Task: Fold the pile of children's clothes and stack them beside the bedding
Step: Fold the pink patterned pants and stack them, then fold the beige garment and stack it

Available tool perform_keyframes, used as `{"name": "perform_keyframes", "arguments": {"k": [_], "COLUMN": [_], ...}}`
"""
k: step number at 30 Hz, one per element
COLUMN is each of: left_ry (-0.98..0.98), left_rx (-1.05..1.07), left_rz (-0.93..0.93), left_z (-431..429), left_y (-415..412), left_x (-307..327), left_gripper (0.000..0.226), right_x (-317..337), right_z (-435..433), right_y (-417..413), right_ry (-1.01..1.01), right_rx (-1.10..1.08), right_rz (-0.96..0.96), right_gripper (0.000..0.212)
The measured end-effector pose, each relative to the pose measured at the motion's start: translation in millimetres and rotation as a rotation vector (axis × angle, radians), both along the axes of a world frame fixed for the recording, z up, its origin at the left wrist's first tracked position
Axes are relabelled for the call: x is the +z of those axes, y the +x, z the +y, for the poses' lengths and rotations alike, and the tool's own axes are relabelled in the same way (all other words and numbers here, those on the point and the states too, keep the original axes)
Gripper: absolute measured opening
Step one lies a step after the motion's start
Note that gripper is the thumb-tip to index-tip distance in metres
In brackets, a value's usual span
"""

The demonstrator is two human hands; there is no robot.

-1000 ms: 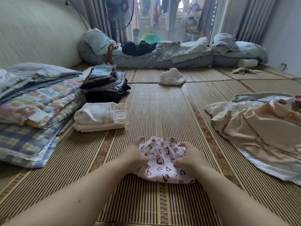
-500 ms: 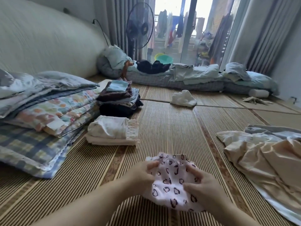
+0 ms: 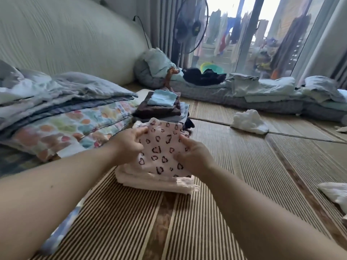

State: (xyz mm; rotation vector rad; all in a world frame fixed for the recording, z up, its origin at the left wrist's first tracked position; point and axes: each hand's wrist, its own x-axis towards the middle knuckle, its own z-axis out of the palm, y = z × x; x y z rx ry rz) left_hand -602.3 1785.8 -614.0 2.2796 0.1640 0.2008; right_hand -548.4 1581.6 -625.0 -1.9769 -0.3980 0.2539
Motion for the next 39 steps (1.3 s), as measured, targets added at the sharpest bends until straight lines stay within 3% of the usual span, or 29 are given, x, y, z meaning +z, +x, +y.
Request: {"name": "perform_keyframes", "arguments": {"k": [3,5,8,10,12,16,21,31,39], "left_ry": [0.186,0.273,0.152,0.195,0.323,0.489,0.565,0.663,0.784], "left_rx": [0.071,0.145,0.143,0.145,0.151,0.002,-0.255,-0.624,-0.861], "left_rz": [0.164,0.297,0.353,0.333,0.245,0.035,-0.064,-0.206,-0.279], "left_z": [17,24,25,24,15,-37,-147,-357,-521], "left_y": [21,27,24,19,9,-29,-94,-174,-186], "left_x": [-27,-45,-58,-57,-49,-27,-13,14,16], "left_gripper": [0.067,0.078,0.089,0.09,0.09,0.094,0.081,0.085,0.077], "right_x": [-26,-38,-44,-44,-39,-15,17,30,8], "right_z": [18,18,6,-4,-15,-50,-124,-342,-469], "right_y": [24,34,39,37,26,-22,-110,-273,-308], "right_ry": [-0.207,-0.424,-0.518,-0.51,-0.484,-0.508,-0.733,-0.807,-0.739], "right_rx": [0.008,0.004,-0.004,-0.029,-0.068,-0.045,-0.018,-0.392,-0.671], "right_rz": [-0.068,-0.141,-0.106,-0.123,-0.179,-0.406,-0.595,-0.396,-0.161], "right_gripper": [0.063,0.055,0.089,0.11,0.114,0.104,0.094,0.086,0.081]}}
